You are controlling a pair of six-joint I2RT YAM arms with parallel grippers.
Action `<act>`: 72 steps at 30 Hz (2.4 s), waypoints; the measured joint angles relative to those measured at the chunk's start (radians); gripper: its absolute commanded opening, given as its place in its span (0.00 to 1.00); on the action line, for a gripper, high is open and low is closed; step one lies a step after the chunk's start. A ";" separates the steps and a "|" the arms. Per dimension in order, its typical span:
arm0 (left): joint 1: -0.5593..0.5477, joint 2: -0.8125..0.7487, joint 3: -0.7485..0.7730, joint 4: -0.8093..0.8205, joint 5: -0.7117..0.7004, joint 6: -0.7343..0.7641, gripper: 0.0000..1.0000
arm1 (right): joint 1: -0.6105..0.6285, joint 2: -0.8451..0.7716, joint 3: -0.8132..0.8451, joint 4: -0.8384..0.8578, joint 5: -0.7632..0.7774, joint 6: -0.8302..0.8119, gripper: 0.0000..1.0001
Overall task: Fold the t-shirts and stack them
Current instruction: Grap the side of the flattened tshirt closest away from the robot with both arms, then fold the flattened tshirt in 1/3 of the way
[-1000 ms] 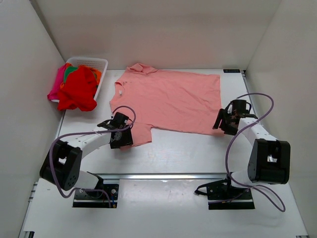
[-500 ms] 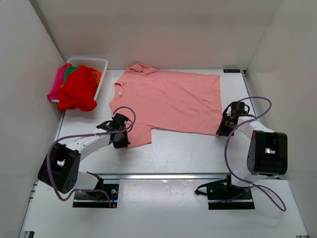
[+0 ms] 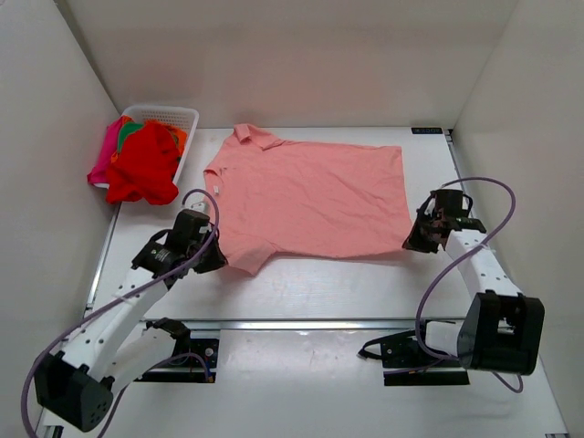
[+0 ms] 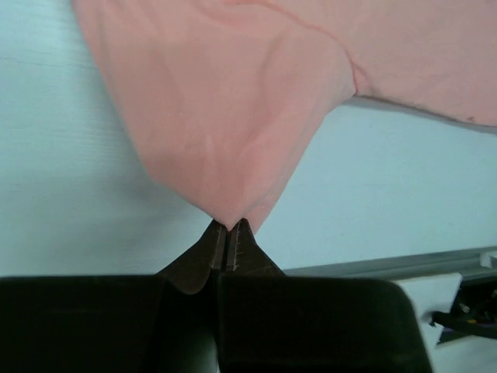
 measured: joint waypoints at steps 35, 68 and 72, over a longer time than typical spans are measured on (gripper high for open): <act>0.190 0.340 0.338 0.003 0.104 0.110 0.00 | -0.065 0.215 0.196 -0.211 -0.088 -0.130 0.00; 0.288 0.788 0.621 0.220 0.058 0.140 0.00 | -0.034 0.644 0.608 -0.204 -0.097 -0.129 0.05; 0.292 0.825 0.621 0.228 0.040 0.140 0.17 | -0.032 0.676 0.634 -0.192 -0.102 -0.122 0.22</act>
